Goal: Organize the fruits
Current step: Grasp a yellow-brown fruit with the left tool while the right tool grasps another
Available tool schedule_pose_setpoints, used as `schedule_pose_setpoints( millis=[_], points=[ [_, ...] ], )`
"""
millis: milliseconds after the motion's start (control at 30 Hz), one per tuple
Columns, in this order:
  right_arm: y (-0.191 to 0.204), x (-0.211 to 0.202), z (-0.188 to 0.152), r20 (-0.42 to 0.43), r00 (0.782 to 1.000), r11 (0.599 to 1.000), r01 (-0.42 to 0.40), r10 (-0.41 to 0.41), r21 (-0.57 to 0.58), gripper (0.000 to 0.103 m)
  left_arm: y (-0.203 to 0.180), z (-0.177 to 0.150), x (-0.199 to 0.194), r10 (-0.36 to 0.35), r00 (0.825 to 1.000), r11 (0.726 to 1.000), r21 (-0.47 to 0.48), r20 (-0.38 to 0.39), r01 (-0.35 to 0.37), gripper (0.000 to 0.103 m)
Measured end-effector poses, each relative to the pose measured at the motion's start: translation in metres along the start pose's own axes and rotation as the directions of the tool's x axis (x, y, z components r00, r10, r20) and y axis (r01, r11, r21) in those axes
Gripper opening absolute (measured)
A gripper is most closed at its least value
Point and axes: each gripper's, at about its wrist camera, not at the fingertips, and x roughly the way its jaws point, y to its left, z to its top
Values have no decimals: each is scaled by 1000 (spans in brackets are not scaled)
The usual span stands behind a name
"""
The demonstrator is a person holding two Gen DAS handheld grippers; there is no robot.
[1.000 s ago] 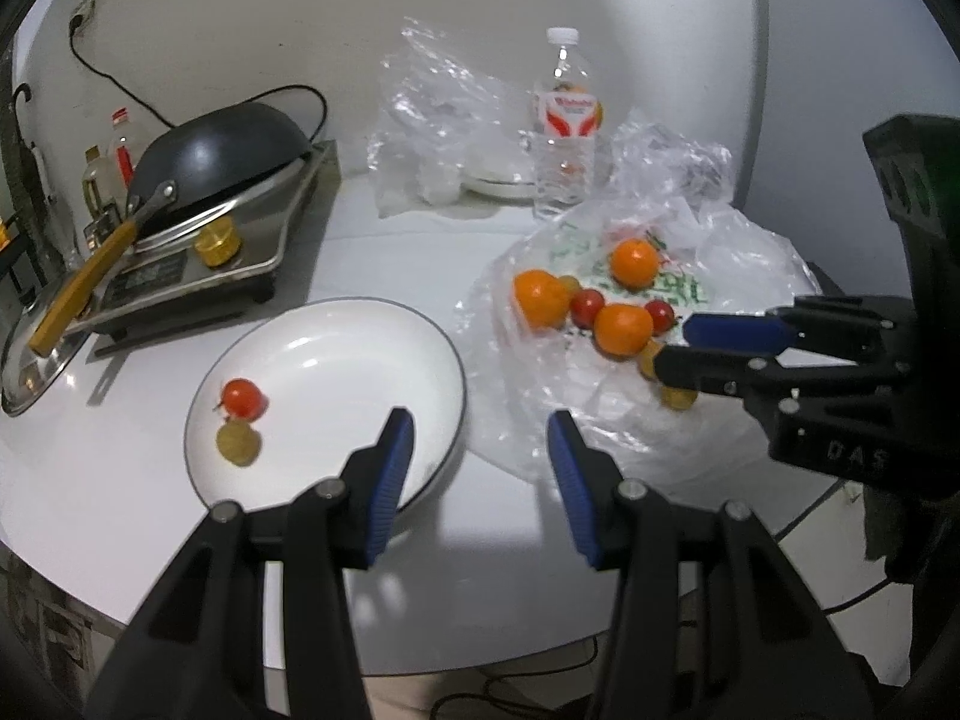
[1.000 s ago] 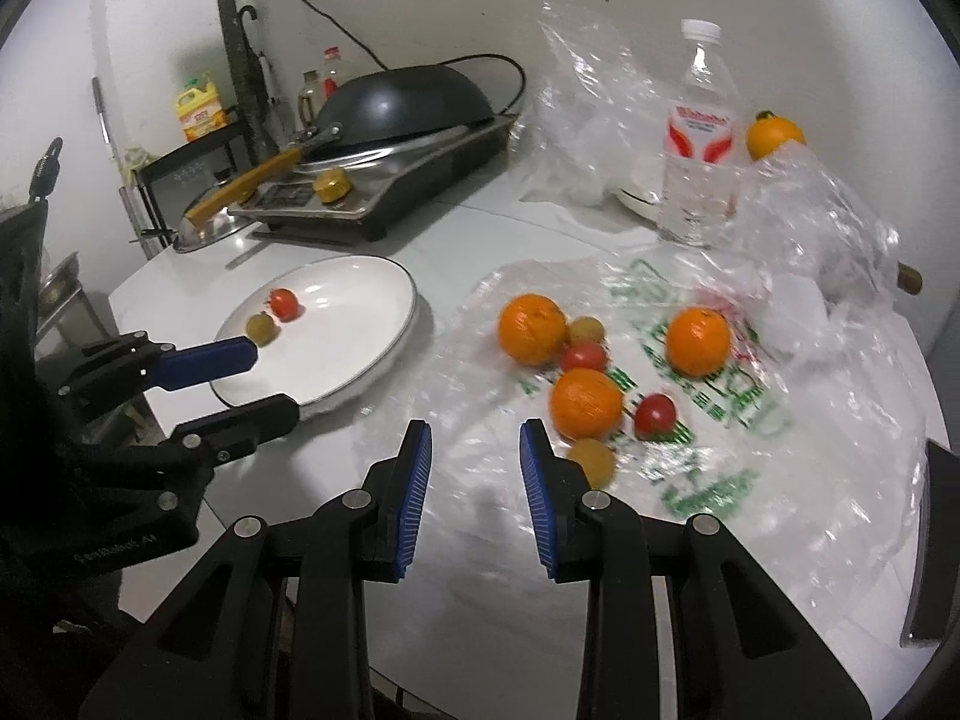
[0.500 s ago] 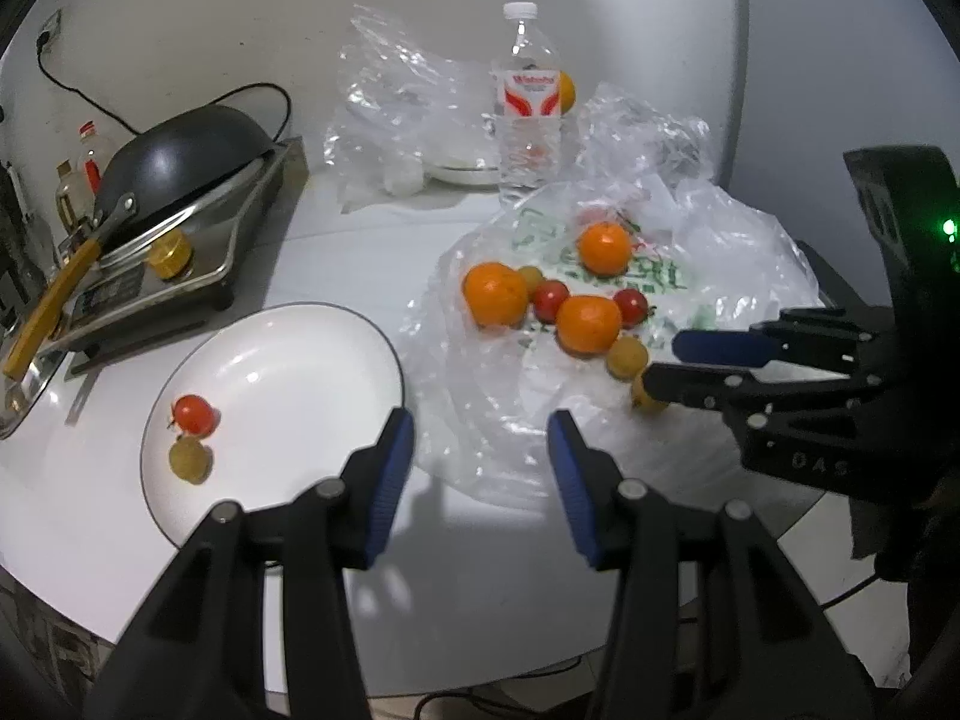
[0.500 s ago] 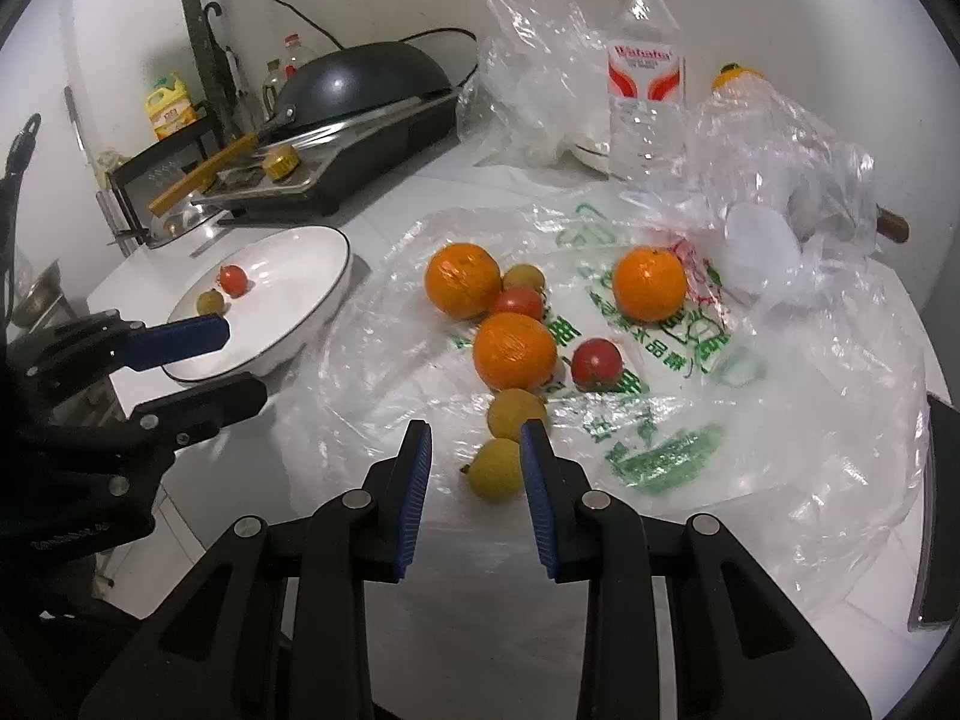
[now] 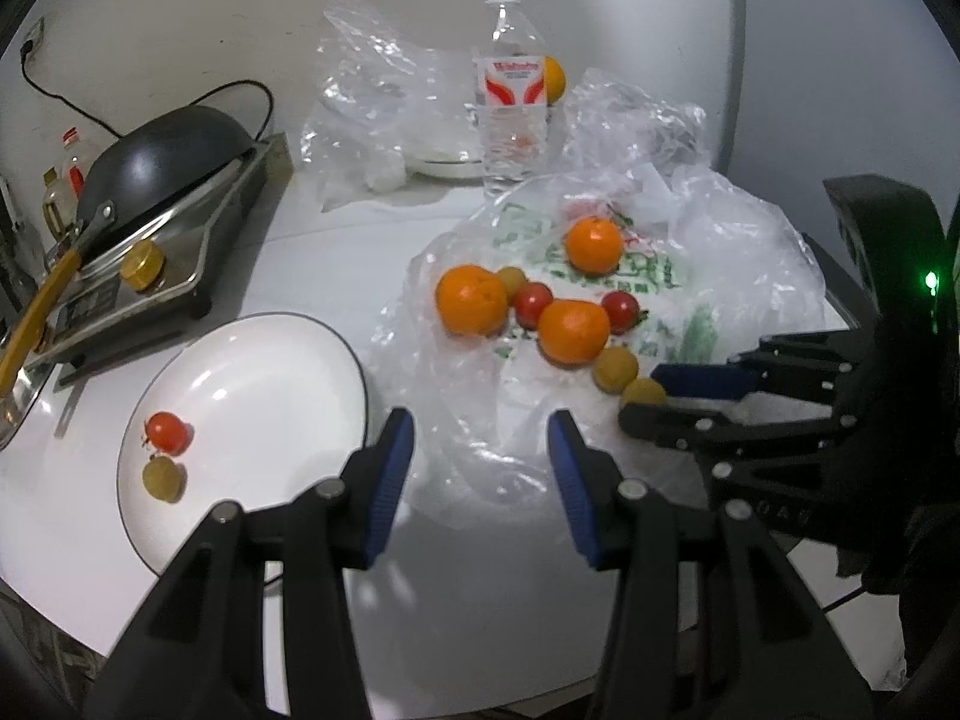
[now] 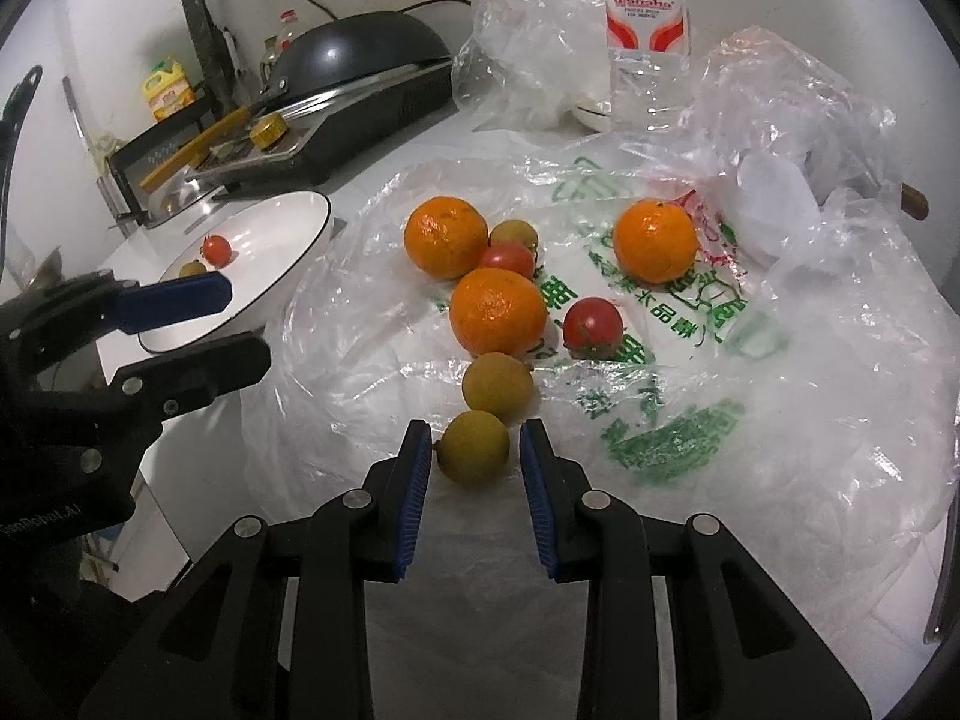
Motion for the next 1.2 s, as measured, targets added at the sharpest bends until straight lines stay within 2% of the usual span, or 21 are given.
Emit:
schedule_pose_setpoints(
  millis=[133, 367, 600, 900, 1000, 1200],
  points=[
    [-3, -1, 0, 4, 1000, 1000, -20, 20, -7, 27, -7, 4, 5, -2, 1000, 1000, 8, -8, 2, 48],
    [-16, -13, 3, 21, 999, 999, -41, 41, -12, 27, -22, 14, 18, -11, 1000, 1000, 10, -28, 11, 48],
    [-37, -20, 6, 17, 998, 999, -54, 54, -1, 27, -42, 22, 41, -39, 996, 999, 10, -81, 40, 48],
    [-60, -26, 6, 11, 998, 998, -67, 67, 0, 27, -62, 28, 54, -39, 997, 999, 5, -70, 40, 47],
    [-62, -29, 4, 22, 998, 998, -67, 67, -3, 27, -63, 28, 62, -51, 994, 999, -8, -93, 50, 37],
    [-62, -33, 4, 62, 996, 997, -71, 71, -4, 27, -68, 29, 70, -80, 991, 997, 3, -110, 81, 29]
  ],
)
